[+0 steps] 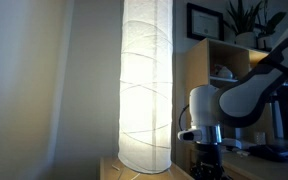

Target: Turn on the lamp

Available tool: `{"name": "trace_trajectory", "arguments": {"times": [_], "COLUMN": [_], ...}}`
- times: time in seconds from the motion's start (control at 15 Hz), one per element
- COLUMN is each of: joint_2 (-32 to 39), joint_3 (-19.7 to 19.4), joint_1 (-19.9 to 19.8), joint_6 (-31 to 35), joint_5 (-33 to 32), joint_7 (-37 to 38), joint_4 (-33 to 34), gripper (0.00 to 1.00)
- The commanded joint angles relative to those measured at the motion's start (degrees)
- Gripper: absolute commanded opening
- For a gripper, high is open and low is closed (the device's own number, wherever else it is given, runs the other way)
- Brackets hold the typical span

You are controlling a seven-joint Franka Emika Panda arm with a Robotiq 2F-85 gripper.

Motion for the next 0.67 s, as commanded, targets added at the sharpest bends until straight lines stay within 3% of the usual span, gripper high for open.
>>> {"name": "trace_trajectory", "arguments": {"times": [0.0,0.6], "joint_2": [1.68,5.24], "joint_3": [-1.12,-1.87], "joint_1": [0.60,0.75], "joint_6": [-2.14,-9.02], "joint_5": [-1.72,-1.73], "joint_7": [2.11,2.50], "joint_4": [1.38,7.25], "gripper": [0.03,0.03]}}
